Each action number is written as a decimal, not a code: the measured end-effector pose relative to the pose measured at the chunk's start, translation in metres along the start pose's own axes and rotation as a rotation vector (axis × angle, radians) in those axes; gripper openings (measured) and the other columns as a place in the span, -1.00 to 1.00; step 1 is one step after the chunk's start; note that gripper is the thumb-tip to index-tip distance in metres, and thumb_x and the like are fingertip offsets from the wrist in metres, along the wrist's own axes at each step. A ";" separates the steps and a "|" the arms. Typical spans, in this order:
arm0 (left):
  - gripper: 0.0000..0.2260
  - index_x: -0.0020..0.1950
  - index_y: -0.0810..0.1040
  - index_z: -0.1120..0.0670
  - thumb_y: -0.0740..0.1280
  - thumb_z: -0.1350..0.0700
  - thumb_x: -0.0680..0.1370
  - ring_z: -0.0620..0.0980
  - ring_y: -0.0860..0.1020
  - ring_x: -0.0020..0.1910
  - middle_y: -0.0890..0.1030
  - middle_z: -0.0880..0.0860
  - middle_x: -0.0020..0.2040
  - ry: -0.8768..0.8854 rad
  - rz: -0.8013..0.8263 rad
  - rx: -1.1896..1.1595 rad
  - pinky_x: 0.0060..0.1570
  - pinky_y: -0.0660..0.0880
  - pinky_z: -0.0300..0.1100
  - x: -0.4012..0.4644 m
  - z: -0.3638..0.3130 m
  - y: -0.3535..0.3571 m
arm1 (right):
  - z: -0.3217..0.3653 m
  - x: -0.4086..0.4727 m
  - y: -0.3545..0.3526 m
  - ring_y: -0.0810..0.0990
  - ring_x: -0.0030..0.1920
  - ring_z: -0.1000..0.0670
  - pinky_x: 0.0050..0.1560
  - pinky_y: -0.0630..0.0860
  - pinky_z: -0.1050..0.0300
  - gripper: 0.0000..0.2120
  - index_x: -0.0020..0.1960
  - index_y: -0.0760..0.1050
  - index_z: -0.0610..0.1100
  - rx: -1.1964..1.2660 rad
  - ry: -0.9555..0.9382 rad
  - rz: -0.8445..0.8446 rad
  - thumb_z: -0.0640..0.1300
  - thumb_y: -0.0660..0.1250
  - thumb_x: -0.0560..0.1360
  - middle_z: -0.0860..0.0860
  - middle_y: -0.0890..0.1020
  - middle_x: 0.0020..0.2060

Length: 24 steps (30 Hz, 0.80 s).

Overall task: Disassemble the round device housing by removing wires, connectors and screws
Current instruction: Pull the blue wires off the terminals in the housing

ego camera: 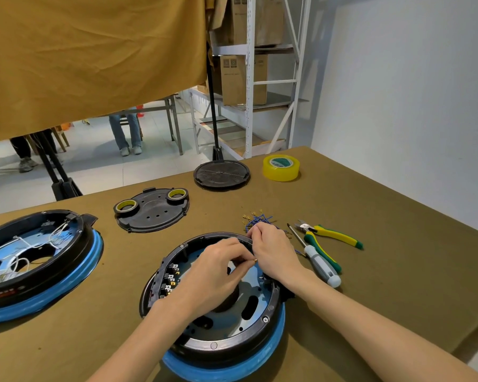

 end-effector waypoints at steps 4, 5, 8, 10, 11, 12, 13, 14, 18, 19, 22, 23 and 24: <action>-0.93 -0.01 0.71 -0.03 0.47 0.14 0.57 -0.08 0.58 -0.03 0.55 -0.09 -0.08 -0.143 -0.301 -0.135 -0.05 0.50 -0.35 -0.004 0.018 -0.035 | 0.003 -0.003 -0.012 0.57 -0.13 0.15 -0.17 0.41 0.23 -0.66 -0.03 0.63 -0.06 0.242 -0.018 -0.048 -0.09 0.09 0.71 0.11 0.63 -0.18; -0.91 -0.01 0.71 -0.05 0.47 0.14 0.57 -0.06 0.60 -0.04 0.58 -0.10 -0.09 -0.186 -0.345 -0.193 -0.05 0.51 -0.33 -0.005 0.023 -0.041 | 0.009 -0.005 -0.017 0.58 -0.12 0.16 -0.17 0.41 0.27 -0.69 -0.04 0.64 -0.06 0.310 -0.055 -0.059 -0.10 0.13 0.70 0.12 0.64 -0.18; -0.88 0.00 0.70 -0.08 0.43 0.15 0.60 -0.05 0.66 -0.06 0.70 -0.08 -0.09 -0.235 -0.391 -0.350 -0.04 0.57 -0.24 -0.006 0.027 -0.049 | 0.037 -0.017 -0.019 0.61 0.01 0.15 0.00 0.49 0.27 -0.80 0.02 0.66 0.03 0.431 -0.231 0.045 -0.04 0.26 0.66 0.14 0.67 -0.09; -0.87 -0.03 0.71 -0.06 0.42 0.16 0.61 -0.04 0.67 -0.07 0.72 -0.05 -0.08 -0.249 -0.426 -0.431 -0.04 0.58 -0.21 -0.006 0.029 -0.054 | 0.051 -0.024 -0.018 0.61 0.11 0.14 0.12 0.47 0.31 -0.84 0.10 0.67 0.07 0.456 -0.296 0.156 -0.03 0.32 0.62 0.18 0.67 0.00; -0.88 -0.04 0.72 -0.06 0.43 0.15 0.60 -0.04 0.67 -0.04 0.72 -0.04 -0.05 -0.269 -0.443 -0.478 -0.03 0.58 -0.20 -0.006 0.031 -0.055 | 0.056 -0.026 -0.017 0.61 0.15 0.15 0.14 0.46 0.33 -0.83 0.14 0.68 0.06 0.471 -0.314 0.214 -0.05 0.35 0.61 0.18 0.69 0.04; -0.90 -0.05 0.73 -0.05 0.44 0.13 0.59 -0.04 0.66 0.01 0.71 -0.03 0.00 -0.297 -0.451 -0.543 -0.01 0.57 -0.22 -0.006 0.036 -0.055 | 0.062 -0.028 -0.016 0.62 0.17 0.15 0.16 0.46 0.34 -0.81 0.18 0.68 0.04 0.495 -0.327 0.269 -0.08 0.37 0.61 0.17 0.70 0.07; -0.92 -0.05 0.75 -0.05 0.45 0.08 0.56 -0.05 0.66 0.09 0.71 -0.04 0.06 -0.327 -0.446 -0.630 0.03 0.58 -0.22 -0.007 0.039 -0.054 | 0.067 -0.029 -0.015 0.63 0.18 0.14 0.16 0.47 0.33 -0.79 0.21 0.67 0.00 0.521 -0.340 0.306 -0.12 0.38 0.60 0.16 0.71 0.09; -0.90 -0.04 0.76 -0.03 0.45 0.03 0.53 -0.07 0.65 0.15 0.70 -0.05 0.12 -0.354 -0.429 -0.719 0.06 0.58 -0.22 -0.006 0.042 -0.051 | 0.072 -0.030 -0.016 0.64 0.17 0.13 0.15 0.49 0.32 -0.78 0.22 0.67 -0.03 0.551 -0.354 0.319 -0.16 0.39 0.60 0.13 0.72 0.09; -0.76 0.04 0.76 0.05 0.45 -0.04 0.47 0.02 0.64 0.24 0.67 -0.03 0.26 -0.395 -0.343 -0.947 0.16 0.60 -0.07 -0.003 0.044 -0.040 | 0.088 -0.033 -0.019 0.70 0.03 0.02 0.06 0.56 0.22 -0.84 0.15 0.70 -0.15 0.668 -0.404 0.272 -0.21 0.40 0.60 0.00 0.75 -0.01; -0.75 0.05 0.76 0.06 0.44 -0.03 0.47 0.04 0.65 0.23 0.67 -0.02 0.26 -0.401 -0.332 -0.967 0.13 0.61 -0.06 -0.003 0.043 -0.038 | 0.088 -0.033 -0.016 0.71 -0.01 -0.02 0.05 0.59 0.18 -0.86 0.12 0.70 -0.19 0.704 -0.392 0.285 -0.23 0.40 0.60 -0.05 0.76 -0.05; -0.85 0.03 0.76 0.04 0.42 0.04 0.55 0.02 0.66 0.20 0.70 -0.03 0.21 -0.418 -0.350 -0.917 0.04 0.63 -0.12 -0.007 0.043 -0.043 | 0.081 -0.030 -0.008 0.71 -0.16 -0.05 -0.02 0.65 0.06 -0.88 0.05 0.68 -0.27 0.766 -0.312 0.358 -0.24 0.40 0.60 -0.17 0.74 -0.18; -0.87 0.03 0.76 0.01 0.41 0.09 0.59 -0.03 0.66 0.18 0.71 -0.06 0.17 -0.396 -0.371 -0.805 0.05 0.62 -0.18 -0.010 0.043 -0.050 | 0.076 -0.028 -0.009 0.69 -0.21 -0.03 -0.07 0.64 0.08 -0.89 0.03 0.68 -0.24 0.719 -0.308 0.351 -0.22 0.40 0.60 -0.16 0.73 -0.23; -0.86 0.05 0.75 -0.03 0.39 0.12 0.62 -0.11 0.66 0.17 0.72 -0.12 0.14 -0.358 -0.391 -0.643 0.07 0.58 -0.28 -0.012 0.041 -0.059 | 0.070 -0.023 -0.013 0.68 -0.25 0.01 -0.12 0.62 0.14 -0.90 -0.01 0.68 -0.19 0.655 -0.305 0.328 -0.19 0.41 0.60 -0.12 0.72 -0.27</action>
Point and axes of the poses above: each hand's wrist, its own x-axis towards the middle knuckle, its own y-axis out of the palm, z = x × y, the point moved 10 cm from there along x, towards the middle knuckle
